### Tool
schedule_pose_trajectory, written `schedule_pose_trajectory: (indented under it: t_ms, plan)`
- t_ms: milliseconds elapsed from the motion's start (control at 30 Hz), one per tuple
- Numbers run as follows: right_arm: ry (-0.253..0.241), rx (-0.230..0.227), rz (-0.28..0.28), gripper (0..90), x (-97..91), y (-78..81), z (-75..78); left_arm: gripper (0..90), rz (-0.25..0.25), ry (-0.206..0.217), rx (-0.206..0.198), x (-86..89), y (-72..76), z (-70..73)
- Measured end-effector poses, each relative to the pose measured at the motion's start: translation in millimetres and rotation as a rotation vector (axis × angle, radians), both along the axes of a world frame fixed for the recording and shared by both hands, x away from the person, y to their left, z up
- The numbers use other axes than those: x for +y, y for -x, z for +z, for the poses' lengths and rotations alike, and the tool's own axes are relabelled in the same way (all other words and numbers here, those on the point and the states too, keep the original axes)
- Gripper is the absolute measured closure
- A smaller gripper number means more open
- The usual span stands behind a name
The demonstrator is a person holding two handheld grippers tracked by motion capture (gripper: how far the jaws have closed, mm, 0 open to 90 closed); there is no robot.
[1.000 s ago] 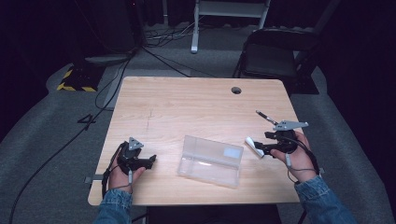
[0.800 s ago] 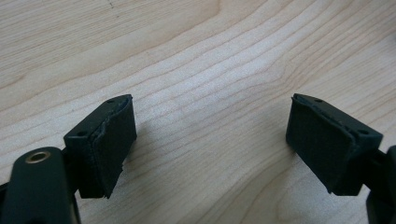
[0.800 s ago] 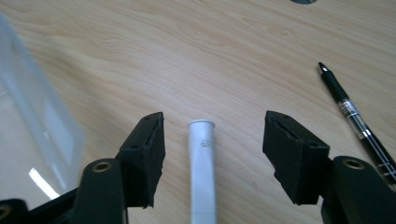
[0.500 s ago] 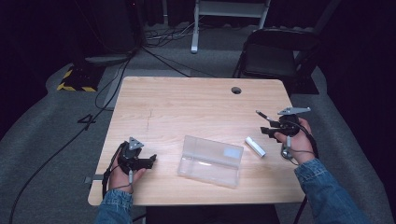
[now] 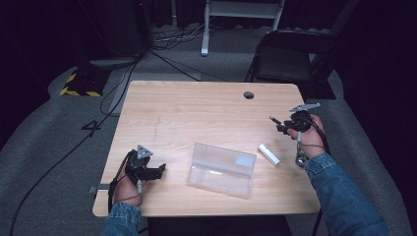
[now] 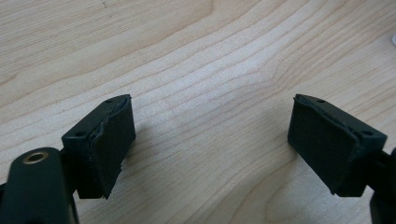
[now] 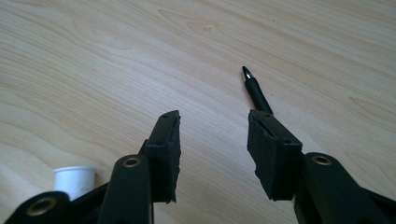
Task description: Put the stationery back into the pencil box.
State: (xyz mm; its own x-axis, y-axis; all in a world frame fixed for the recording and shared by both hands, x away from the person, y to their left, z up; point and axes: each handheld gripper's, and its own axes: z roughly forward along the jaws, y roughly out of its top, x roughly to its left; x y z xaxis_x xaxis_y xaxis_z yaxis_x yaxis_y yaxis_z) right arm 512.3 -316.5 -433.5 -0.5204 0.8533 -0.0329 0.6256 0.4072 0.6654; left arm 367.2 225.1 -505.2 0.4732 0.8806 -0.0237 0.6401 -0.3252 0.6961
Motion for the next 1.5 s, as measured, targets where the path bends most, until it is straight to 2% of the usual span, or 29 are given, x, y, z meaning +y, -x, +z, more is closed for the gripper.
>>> schedule_pose_trajectory:
  t_ms: [67, 133, 167, 267, 433, 567, 633, 900, 1100, 1233, 1500]
  plan:
    - [0.005, 0.01, -0.021, 55.5, -2.1, -11.1, -6.0, 15.9, -0.001, 0.002, -0.001, -0.5, 0.3, -0.1]
    - [0.001, 0.016, -0.025, 55.5, -2.3, -13.5, -7.6, 15.9, -0.02, -0.01, -0.003, -0.2, 0.7, 0.4]
    - [0.003, 0.022, -0.033, 55.4, -2.8, -19.8, -12.3, 15.9, -0.019, -0.002, 0.0, -1.3, 1.4, 0.1]
    - [0.003, 0.024, -0.041, 54.4, -3.8, -25.6, -18.0, 15.9, -0.025, -0.003, -0.002, -1.3, 1.4, 0.1]
    - [0.036, 0.016, -0.056, 51.4, -8.5, -42.7, -31.5, 15.9, -0.025, -0.003, -0.001, -1.2, 1.4, 0.1]
    - [0.026, 0.02, -0.061, 51.7, -9.5, -48.6, -34.7, 15.9, -0.025, -0.001, 0.0, -1.2, 1.4, 0.0]
    - [0.014, 0.036, -0.063, 53.2, -9.3, -54.8, -39.8, 15.9, -0.025, 0.0, 0.0, -1.2, 1.4, 0.0]
    - [0.008, 0.054, -0.071, 57.6, -9.7, -61.1, -50.8, 16.0, -0.026, -0.001, 0.002, -1.0, 1.3, 0.2]
    - [-0.001, 0.06, -0.05, 74.3, -8.3, -61.1, -50.1, 16.0, -0.026, 0.002, 0.003, -1.0, 1.4, 0.1]
    - [0.001, 0.082, -0.045, 80.0, -4.3, -61.0, -48.4, 15.9, -0.026, 0.002, 0.003, -1.0, 1.4, 0.1]
    - [0.013, 0.11, -0.068, 81.1, -0.2, -59.9, -45.8, 15.9, -0.027, 0.001, 0.003, -1.0, 1.4, 0.1]
